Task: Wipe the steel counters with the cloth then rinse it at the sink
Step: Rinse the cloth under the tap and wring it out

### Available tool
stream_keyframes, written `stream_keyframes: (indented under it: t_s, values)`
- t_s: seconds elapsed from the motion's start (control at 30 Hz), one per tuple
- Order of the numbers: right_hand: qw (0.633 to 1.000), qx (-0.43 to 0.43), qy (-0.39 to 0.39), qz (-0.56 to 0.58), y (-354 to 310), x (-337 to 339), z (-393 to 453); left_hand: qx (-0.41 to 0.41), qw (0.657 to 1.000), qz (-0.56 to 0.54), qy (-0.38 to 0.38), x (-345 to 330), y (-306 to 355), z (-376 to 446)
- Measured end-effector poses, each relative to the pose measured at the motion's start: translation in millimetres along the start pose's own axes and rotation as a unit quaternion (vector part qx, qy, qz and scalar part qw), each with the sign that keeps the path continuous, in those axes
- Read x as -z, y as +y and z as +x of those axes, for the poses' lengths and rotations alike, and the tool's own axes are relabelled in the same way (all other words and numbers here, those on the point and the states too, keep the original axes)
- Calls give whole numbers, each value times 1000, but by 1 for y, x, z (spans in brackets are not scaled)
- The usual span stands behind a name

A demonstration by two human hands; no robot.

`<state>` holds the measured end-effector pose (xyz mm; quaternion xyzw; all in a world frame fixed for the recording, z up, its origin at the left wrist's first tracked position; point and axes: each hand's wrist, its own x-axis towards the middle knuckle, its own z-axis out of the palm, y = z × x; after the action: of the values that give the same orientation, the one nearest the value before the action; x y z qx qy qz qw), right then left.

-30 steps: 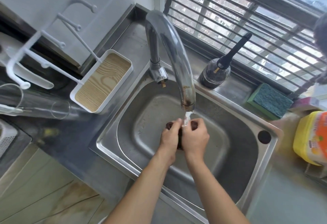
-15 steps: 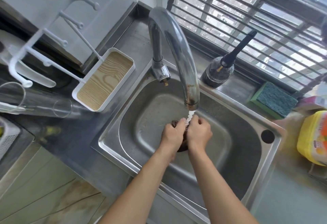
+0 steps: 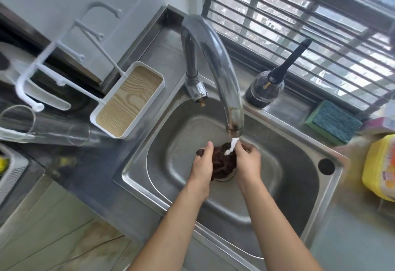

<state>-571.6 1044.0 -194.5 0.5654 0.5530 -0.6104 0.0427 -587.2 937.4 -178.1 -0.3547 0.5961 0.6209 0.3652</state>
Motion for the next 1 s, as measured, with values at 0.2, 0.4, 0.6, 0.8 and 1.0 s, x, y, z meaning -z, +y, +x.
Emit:
stream_keyframes:
  t_s: [0.2, 0.4, 0.6, 0.8, 1.0]
  values:
    - [965, -49, -159, 201, 1, 27, -30, 105, 993, 19, -59, 18, 4, 3]
    - [965, 207, 23, -159, 37, 4, -80, 10, 997, 51, 58, 2, 10, 8]
    - [980, 77, 148, -110, -1, -8, -26, -72, 992, 101, 8, -19, -8, -7]
    - [961, 233, 45, -144, -3, -23, -78, -68, 994, 46, 69, -5, 19, 17]
    - [979, 94, 108, -148, -15, -18, -23, -32, 997, 75, -3, -10, -1, -11]
